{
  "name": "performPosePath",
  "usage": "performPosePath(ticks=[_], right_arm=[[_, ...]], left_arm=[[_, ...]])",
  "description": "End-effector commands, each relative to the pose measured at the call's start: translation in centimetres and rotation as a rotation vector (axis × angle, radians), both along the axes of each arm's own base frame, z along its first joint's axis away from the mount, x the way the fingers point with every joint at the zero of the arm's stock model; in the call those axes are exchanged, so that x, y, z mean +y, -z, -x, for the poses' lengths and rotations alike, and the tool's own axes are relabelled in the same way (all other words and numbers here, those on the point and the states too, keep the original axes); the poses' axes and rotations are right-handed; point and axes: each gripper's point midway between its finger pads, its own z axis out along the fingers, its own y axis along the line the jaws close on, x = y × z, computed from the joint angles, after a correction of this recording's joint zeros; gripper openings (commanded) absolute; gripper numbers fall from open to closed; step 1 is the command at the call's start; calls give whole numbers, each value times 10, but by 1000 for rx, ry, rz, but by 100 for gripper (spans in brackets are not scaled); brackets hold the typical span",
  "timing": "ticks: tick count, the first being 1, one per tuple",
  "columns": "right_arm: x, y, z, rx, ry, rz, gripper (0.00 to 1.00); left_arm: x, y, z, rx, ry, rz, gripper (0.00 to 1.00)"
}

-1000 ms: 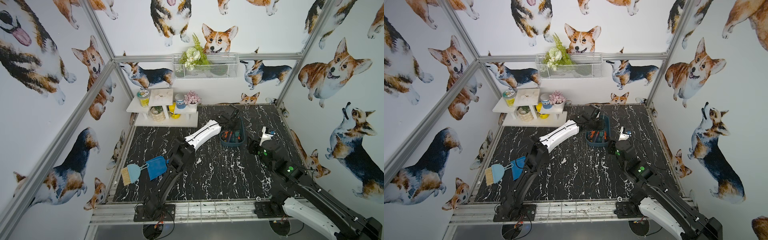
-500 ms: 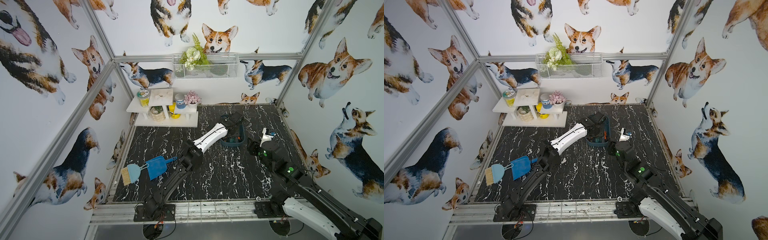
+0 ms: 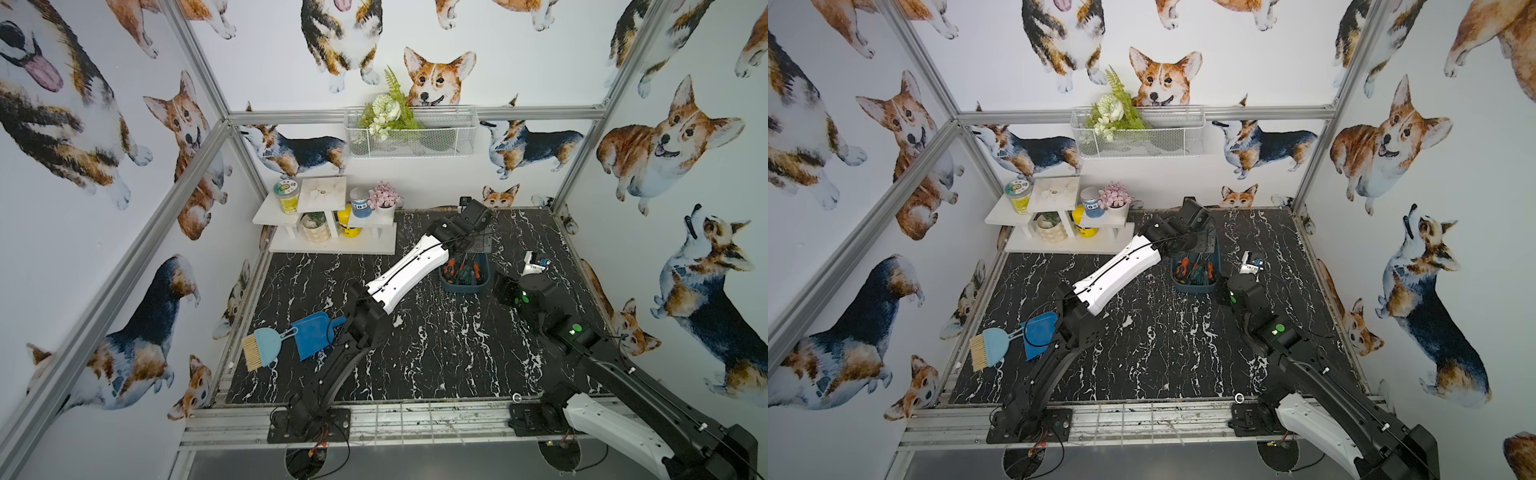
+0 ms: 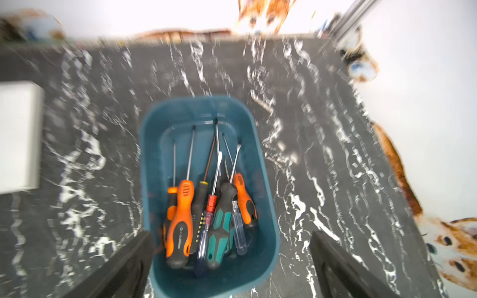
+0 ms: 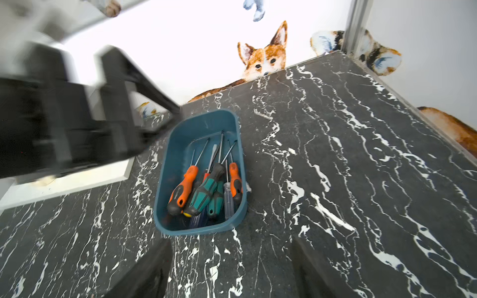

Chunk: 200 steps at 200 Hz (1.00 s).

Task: Put the screwdriver on the desktop into the storage box
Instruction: Reset both arms

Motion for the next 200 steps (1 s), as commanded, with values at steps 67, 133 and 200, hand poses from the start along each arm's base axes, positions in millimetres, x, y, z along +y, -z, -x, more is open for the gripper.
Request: performPosePath(ticks=[67,133,200], right_arm=[[-98,-12,-31,-41,155,30,81],[-119,-27,-31,-216,216,200,81],[-120,31,-35,-300,177,328,84]], left_arm=[[194,-79,34,-402,-360,78,100],[367,-47,105,-613,-607,-54,100],[464,15,141,-619,-669,-166,100]])
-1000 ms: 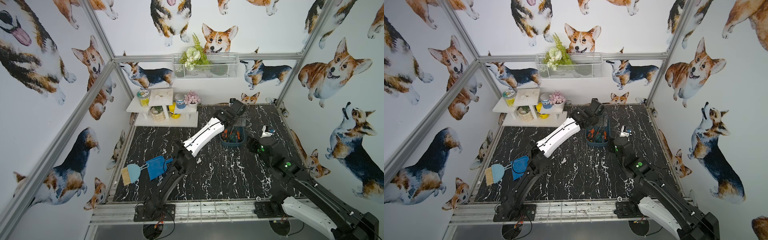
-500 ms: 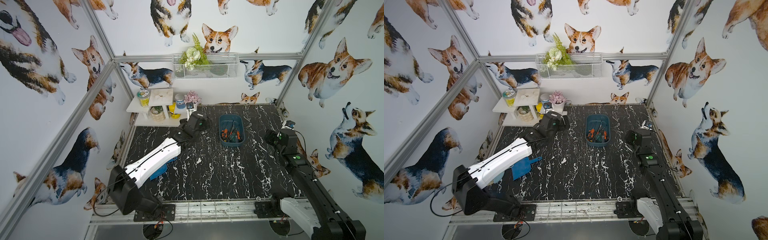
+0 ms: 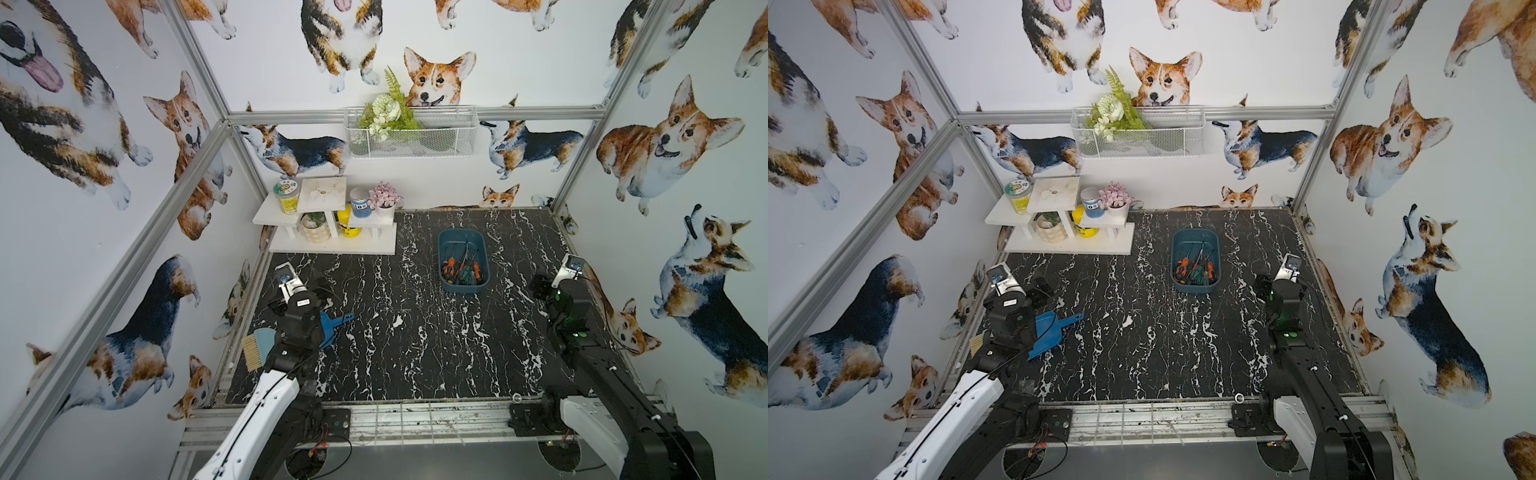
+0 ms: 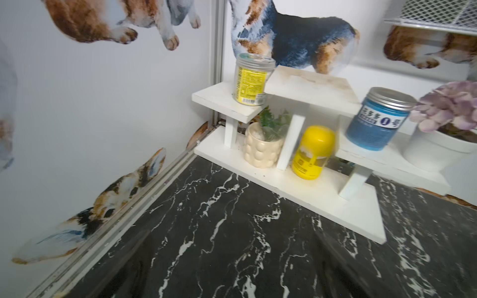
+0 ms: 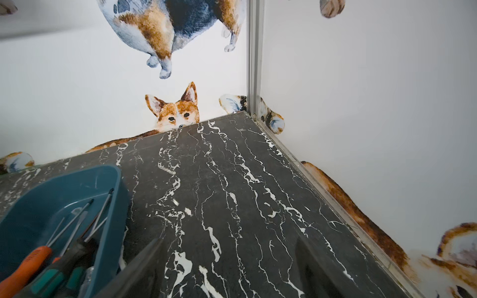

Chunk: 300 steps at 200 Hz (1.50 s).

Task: Put the screwdriver on the desktop into the storage box
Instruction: Reset both arms

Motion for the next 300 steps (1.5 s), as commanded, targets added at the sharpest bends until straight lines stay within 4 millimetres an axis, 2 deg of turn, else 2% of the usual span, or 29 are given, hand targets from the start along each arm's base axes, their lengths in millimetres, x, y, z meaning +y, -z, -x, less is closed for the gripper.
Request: performPosePath(ticks=[1,18,42,54,63,71,79,98,121,157,175,206,211,231,251,300], right_arm=[[7,-13,-10,-151,-58,61,84],[12,6,-14,-164,-80,30,84],[32,28,-23,-153,-202,27,82],[41,36,-19,-165,-256,42,82],[43,41,-13,-182,-260,45,87],[43,39,-8,-219,-247,61,100],[43,36,-9,-233,-239,78,100],[41,51,-25,-123,-227,55,100],[37,51,-28,-122,-209,45,100],[38,52,-28,-123,-215,41,100],[38,50,-28,-132,-217,42,100],[37,52,-28,-125,-215,39,100],[37,51,-29,-127,-216,40,100],[37,52,-29,-124,-215,40,100],[37,51,-29,-124,-214,40,100],[37,51,-29,-124,-215,39,100]], left_arm=[[-2,12,-6,-10,102,-27,100],[5,25,-7,-19,105,-44,100],[6,35,-8,-17,134,-81,100],[6,39,-8,-29,149,-83,100],[5,42,-8,-36,164,-83,100],[3,46,-9,-33,180,-88,100],[2,51,-10,-27,190,-91,100],[-4,58,-14,-38,223,-92,100],[-7,63,-24,-46,245,-101,100],[-20,65,-56,-60,331,-136,100],[-24,78,-68,-47,355,-124,100],[-37,101,-73,-52,417,-135,100],[-38,99,-76,-65,415,-151,100],[-45,109,-92,23,427,-164,100],[-35,109,-91,26,365,-160,100],[-38,109,-90,30,365,-163,100]])
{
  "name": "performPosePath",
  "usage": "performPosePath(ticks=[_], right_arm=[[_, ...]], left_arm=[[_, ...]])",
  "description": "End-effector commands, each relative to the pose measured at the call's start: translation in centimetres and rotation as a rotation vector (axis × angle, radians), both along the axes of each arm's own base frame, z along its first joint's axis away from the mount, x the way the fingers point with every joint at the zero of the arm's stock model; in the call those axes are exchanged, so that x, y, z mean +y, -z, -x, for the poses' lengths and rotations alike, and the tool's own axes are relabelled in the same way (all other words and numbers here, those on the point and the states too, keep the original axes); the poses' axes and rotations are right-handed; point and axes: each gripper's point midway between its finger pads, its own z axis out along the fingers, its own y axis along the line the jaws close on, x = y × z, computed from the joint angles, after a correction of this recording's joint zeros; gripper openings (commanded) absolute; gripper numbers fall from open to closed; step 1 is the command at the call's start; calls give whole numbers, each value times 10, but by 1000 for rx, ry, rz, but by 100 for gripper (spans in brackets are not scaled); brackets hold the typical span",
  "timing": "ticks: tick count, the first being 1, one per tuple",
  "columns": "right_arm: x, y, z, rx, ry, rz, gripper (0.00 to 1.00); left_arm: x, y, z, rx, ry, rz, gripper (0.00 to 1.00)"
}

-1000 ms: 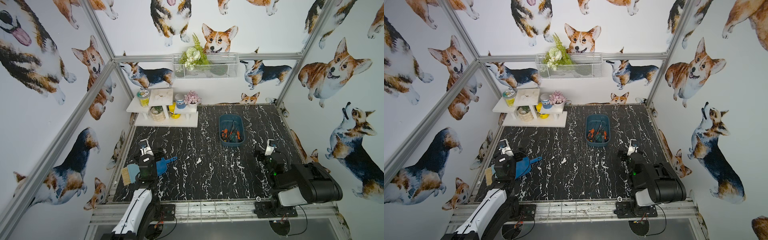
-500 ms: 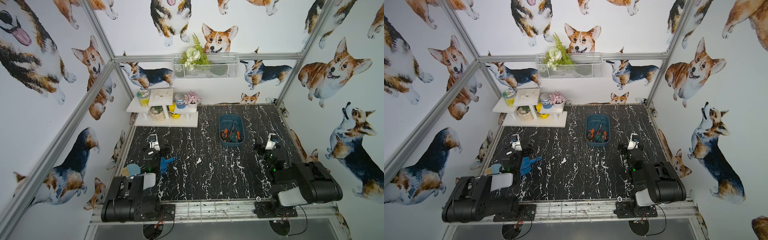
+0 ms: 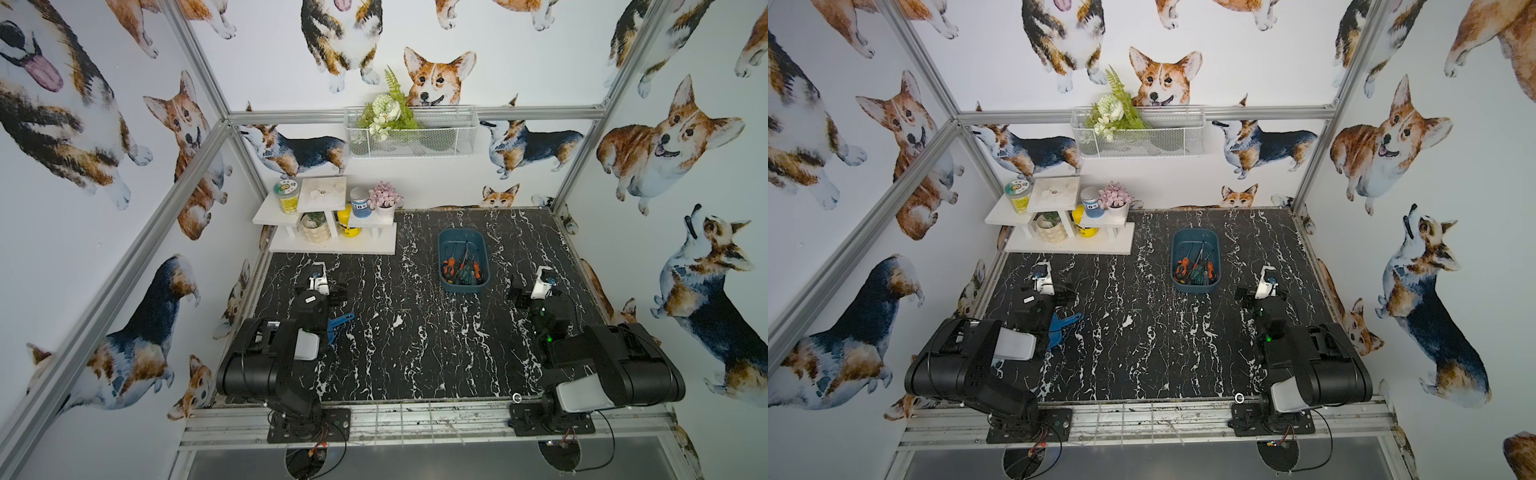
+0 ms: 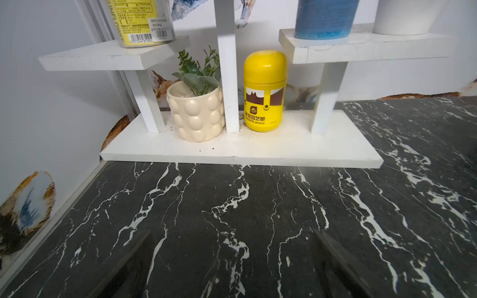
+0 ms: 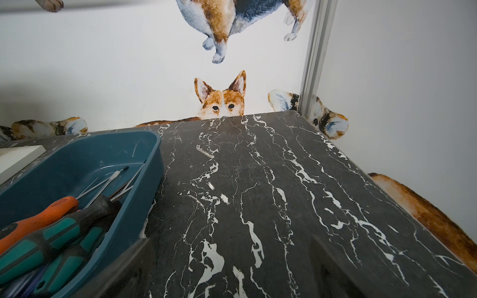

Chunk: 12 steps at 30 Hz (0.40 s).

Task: Put the screwdriver on the desktop into the storage box
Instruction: Reset both arms

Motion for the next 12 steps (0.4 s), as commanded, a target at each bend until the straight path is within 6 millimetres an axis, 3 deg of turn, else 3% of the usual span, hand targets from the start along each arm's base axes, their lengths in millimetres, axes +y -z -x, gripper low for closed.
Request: performPosePath(ticks=[1,7,12], right_arm=[[1,-5,-2,-19,-5,-1,100],[1,-5,-2,-18,-3,2,100],[1,-5,-2,-18,-4,-1,100]], left_arm=[[4,-5,-1,-18,-22,-10,100],[3,2,-8,17,-8,0,100],[3,-4,-2,-16,-6,0,100]])
